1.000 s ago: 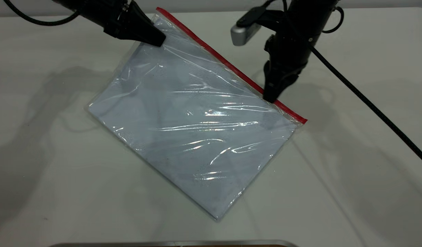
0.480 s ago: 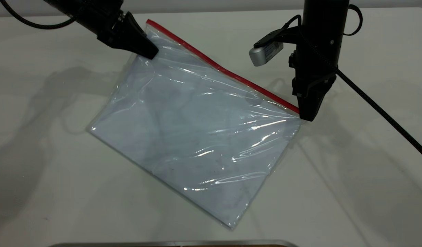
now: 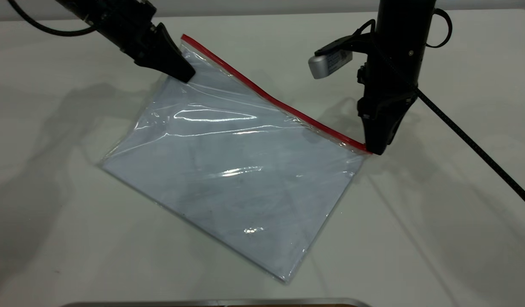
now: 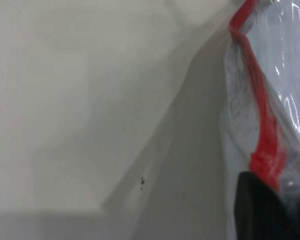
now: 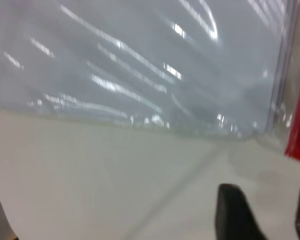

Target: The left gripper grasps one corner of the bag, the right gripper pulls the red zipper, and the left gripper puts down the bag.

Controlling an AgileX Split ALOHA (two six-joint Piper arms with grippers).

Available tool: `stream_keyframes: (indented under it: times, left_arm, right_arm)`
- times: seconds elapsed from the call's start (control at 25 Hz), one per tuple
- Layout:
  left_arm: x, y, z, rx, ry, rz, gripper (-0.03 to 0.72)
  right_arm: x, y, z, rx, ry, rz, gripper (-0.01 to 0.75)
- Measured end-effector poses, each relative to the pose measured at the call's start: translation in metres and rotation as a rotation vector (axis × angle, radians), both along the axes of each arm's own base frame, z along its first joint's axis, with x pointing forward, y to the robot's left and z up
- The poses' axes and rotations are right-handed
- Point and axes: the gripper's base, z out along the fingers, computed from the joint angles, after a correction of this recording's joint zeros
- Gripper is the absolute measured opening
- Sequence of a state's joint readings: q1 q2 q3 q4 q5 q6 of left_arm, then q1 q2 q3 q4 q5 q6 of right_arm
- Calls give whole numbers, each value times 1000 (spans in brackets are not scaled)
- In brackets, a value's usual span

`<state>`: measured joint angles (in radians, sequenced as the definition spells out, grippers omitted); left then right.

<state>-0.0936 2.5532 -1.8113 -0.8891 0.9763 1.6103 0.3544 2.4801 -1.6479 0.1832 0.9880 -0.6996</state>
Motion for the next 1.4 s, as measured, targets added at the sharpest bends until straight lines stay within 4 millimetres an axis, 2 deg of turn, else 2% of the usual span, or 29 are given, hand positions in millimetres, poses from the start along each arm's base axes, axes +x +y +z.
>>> stream_keyframes:
  times: [0.2, 0.32, 0.48, 0.64, 0.84, 1.04, 1.2, 1.4]
  left_arm:
    - [3, -3, -5, 77, 28, 100, 450]
    - [8, 1, -7, 135, 42, 208, 565]
    - [14, 9, 2, 228, 46, 327, 613]
    - [18, 17, 32, 310, 34, 441, 613]
    - [14, 28, 98, 385, 24, 609, 598]
    - [-10, 41, 173, 468, 51, 756, 584]
    - [-42, 51, 234, 519, 89, 866, 584]
    - [-79, 62, 298, 520, 6, 985, 584]
  right_arm:
    - [4, 2, -1, 18, -45, -14, 534]
    - [10, 3, -1, 31, -104, -28, 558]
    - [20, 6, 4, 58, -212, -55, 562]
    - [29, 8, 33, 95, -329, -72, 562]
    - [33, 10, 107, 155, -471, -87, 563]
    - [18, 5, 200, 225, -601, -118, 563]
    - [-8, -4, 279, 298, -741, -147, 563]
    - [-65, -24, 370, 392, -860, -210, 563]
